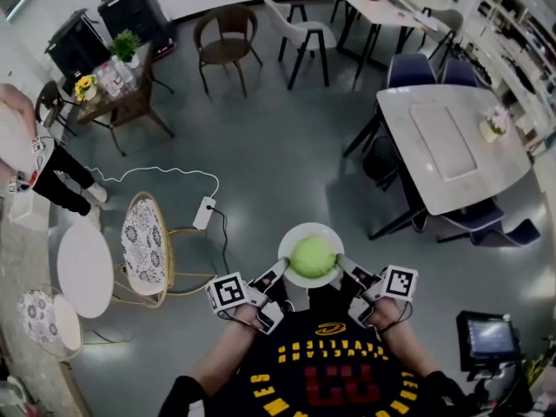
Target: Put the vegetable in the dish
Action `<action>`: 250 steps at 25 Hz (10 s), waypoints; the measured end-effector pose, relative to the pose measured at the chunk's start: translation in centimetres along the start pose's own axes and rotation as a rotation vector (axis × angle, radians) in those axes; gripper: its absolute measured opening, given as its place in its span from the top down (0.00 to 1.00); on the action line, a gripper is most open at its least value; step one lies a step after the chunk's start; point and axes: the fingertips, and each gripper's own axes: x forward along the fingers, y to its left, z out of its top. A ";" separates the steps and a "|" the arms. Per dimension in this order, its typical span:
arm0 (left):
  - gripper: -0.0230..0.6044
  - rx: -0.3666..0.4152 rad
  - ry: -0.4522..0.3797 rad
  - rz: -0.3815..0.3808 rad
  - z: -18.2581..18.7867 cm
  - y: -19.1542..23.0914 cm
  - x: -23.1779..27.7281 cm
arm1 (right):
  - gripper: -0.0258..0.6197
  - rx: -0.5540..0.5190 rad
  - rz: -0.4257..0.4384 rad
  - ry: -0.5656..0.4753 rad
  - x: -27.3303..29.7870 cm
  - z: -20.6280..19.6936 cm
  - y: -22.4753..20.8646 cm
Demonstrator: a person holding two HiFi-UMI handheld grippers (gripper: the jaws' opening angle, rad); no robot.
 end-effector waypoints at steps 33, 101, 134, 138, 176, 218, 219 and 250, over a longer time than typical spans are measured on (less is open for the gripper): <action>0.94 0.016 0.281 0.000 7.5 -5.5 33.4 | 0.93 0.108 -0.060 -0.288 -1.5 31.1 -6.0; 0.94 0.181 1.219 0.034 -0.2 -11.3 85.1 | 0.93 0.208 -0.264 -1.194 -18.0 65.9 -17.5; 0.94 0.207 1.423 -0.016 -5.6 -4.5 92.8 | 0.93 0.197 -0.310 -1.309 -20.9 69.2 -25.9; 0.94 0.286 1.481 0.000 -6.3 -2.2 92.7 | 0.93 0.176 -0.333 -1.274 -20.8 69.3 -28.3; 0.91 0.660 1.607 0.150 -7.1 5.5 95.0 | 0.93 0.426 -0.602 -1.021 -18.5 67.6 -37.0; 0.89 1.055 1.490 0.316 -7.0 6.5 95.7 | 0.89 0.314 -1.056 -0.763 -20.0 67.5 -37.3; 0.89 1.065 1.485 0.313 -6.9 6.5 95.6 | 0.90 0.317 -1.053 -0.777 -20.1 67.4 -37.2; 0.96 1.013 1.470 -0.410 -4.3 -10.5 87.3 | 0.95 -0.042 -0.611 -1.160 -17.4 68.6 -19.5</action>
